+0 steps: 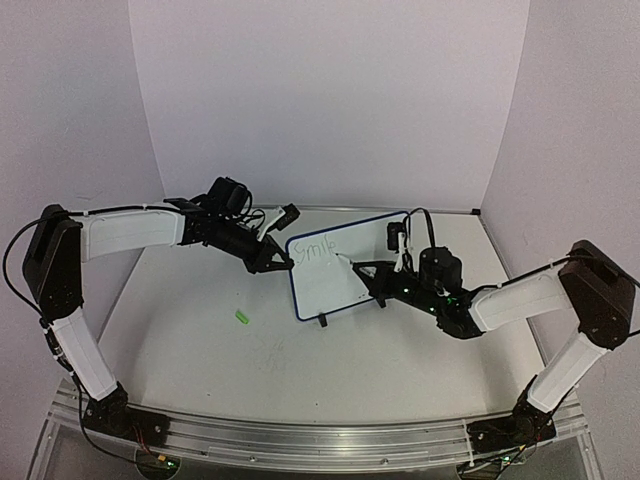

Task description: Write a sentence on the whiteboard

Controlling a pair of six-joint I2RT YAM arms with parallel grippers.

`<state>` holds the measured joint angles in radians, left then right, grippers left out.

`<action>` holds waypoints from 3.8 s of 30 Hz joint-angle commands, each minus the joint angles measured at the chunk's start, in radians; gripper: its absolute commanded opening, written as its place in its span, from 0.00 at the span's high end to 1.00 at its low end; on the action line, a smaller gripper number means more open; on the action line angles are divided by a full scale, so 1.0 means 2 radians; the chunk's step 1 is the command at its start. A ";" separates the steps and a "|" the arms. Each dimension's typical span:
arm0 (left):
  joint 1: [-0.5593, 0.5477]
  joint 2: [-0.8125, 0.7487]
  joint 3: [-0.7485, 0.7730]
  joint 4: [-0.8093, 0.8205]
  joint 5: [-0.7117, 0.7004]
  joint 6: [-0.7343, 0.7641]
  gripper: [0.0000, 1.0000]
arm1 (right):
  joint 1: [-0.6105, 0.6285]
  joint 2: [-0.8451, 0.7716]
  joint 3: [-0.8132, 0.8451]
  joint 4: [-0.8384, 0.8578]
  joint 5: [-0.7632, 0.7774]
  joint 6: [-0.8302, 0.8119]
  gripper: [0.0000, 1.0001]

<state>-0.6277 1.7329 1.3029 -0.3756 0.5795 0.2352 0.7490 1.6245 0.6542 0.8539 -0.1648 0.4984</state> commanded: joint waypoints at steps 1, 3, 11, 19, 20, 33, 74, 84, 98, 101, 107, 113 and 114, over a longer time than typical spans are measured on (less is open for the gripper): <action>-0.005 0.004 0.006 -0.035 -0.026 0.018 1.00 | -0.002 -0.014 -0.003 0.011 0.027 -0.003 1.00; -0.005 0.005 0.006 -0.035 -0.026 0.018 1.00 | -0.002 -0.017 -0.005 0.011 0.029 -0.003 1.00; -0.005 0.004 0.006 -0.034 -0.027 0.018 1.00 | -0.002 -0.053 -0.021 0.009 0.016 -0.007 1.00; -0.005 0.004 0.006 -0.035 -0.027 0.017 1.00 | -0.003 -0.043 -0.014 -0.001 0.031 -0.010 1.00; -0.005 0.004 0.006 -0.035 -0.027 0.017 1.00 | -0.003 -0.039 -0.012 -0.001 0.032 -0.011 1.00; -0.006 0.004 0.005 -0.035 -0.028 0.018 1.00 | -0.003 -0.012 0.005 -0.001 0.043 -0.013 1.00; -0.007 0.003 0.005 -0.036 -0.035 0.017 1.00 | -0.011 -0.069 -0.010 -0.021 0.043 -0.019 1.00; -0.006 0.004 0.005 -0.036 -0.035 0.018 1.00 | -0.015 -0.051 0.014 -0.020 0.040 -0.034 1.00; -0.007 0.006 0.006 -0.035 -0.032 0.017 1.00 | -0.018 -0.029 0.028 -0.020 0.043 -0.039 1.00; -0.007 0.007 0.006 -0.035 -0.032 0.018 1.00 | -0.019 -0.024 0.029 -0.021 0.031 -0.040 1.00; -0.007 0.007 0.006 -0.035 -0.033 0.018 1.00 | -0.018 -0.016 0.024 -0.021 0.016 -0.035 1.00; -0.007 0.007 0.006 -0.035 -0.034 0.018 1.00 | -0.019 -0.023 0.011 -0.021 0.030 -0.031 1.00; -0.007 0.007 0.006 -0.035 -0.034 0.018 1.00 | -0.019 -0.025 0.008 -0.022 0.038 -0.029 1.00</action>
<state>-0.6319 1.7329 1.3029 -0.3762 0.5728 0.2321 0.7177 1.5745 0.6784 0.7979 -0.1253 0.4348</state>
